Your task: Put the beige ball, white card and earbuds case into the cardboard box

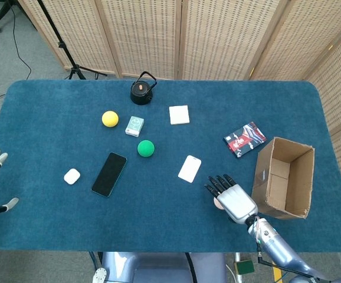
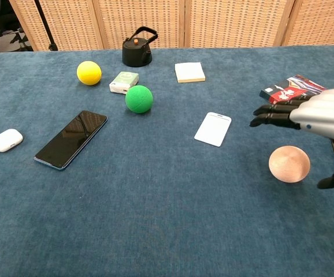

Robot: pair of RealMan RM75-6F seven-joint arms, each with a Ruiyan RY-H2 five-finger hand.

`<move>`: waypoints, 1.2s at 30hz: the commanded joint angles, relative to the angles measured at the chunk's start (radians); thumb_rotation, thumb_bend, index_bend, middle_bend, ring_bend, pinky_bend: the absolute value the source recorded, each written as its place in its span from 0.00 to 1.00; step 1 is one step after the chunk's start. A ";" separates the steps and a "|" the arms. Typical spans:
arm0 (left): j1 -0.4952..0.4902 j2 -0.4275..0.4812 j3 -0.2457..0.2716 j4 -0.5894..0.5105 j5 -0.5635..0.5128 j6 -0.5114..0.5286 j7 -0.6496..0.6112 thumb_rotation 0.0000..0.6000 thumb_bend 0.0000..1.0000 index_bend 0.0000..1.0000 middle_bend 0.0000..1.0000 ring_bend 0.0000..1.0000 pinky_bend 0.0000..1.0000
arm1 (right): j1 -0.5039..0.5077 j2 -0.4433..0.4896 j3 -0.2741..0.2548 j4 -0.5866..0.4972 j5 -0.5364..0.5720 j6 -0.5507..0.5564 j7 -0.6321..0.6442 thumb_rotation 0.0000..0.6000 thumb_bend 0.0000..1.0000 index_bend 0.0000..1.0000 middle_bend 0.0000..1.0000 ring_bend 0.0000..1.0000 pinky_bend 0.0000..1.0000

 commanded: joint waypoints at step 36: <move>-0.009 0.002 -0.009 0.000 -0.025 -0.023 -0.004 1.00 0.00 0.00 0.00 0.00 0.00 | 0.005 0.080 -0.015 0.025 -0.443 0.318 0.427 1.00 0.31 0.49 0.53 0.50 0.45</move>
